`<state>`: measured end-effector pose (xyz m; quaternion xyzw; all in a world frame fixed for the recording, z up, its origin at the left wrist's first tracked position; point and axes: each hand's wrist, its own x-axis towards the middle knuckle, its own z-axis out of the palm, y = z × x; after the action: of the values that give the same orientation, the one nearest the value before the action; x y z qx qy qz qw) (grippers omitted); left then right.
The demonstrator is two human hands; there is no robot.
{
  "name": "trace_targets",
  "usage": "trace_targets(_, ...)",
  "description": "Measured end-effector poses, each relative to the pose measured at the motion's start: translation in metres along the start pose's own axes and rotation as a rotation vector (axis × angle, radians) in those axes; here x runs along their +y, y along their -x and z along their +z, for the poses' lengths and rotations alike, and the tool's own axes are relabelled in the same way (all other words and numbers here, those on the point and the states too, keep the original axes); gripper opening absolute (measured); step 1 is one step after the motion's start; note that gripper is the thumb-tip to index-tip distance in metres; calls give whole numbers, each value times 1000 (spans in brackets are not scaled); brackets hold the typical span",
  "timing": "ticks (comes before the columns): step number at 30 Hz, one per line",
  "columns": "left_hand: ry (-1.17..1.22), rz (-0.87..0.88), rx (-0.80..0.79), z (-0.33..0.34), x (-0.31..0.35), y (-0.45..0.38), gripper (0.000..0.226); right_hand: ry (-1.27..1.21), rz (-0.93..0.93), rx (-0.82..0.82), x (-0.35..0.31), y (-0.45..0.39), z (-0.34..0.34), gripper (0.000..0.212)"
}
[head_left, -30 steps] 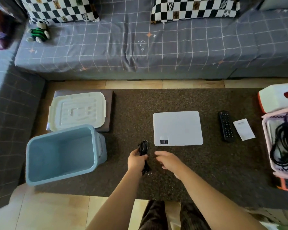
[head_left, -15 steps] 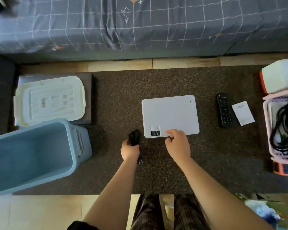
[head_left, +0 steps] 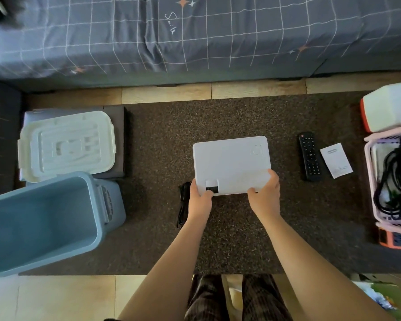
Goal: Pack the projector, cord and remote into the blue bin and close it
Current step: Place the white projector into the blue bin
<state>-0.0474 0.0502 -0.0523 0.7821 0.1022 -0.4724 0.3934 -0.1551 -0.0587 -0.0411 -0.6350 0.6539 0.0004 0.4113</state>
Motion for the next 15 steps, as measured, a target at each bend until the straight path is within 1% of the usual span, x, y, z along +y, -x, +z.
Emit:
trace_targets(1,14,-12,-9,0,1,1,61,-20,16,-15,-1,-1,0,71)
trace_targets(3,62,-14,-17,0,3,3,59,-23,44,-36,-3,-1,-1,73)
trace_targets(5,126,-16,-1,-2,7,6,54,30,37,-31,-6,0,-2,74)
trace_targets(8,180,-20,50,-8,16,12,52,120,-11,3,-8,7,-8,69)
trace_targets(12,161,80,79,-15,30,25,45,77,-23,18,-14,20,-20,61)
trace_targets(15,117,4,108,-15,35,31,50,15,-39,-42,-17,24,-28,60)
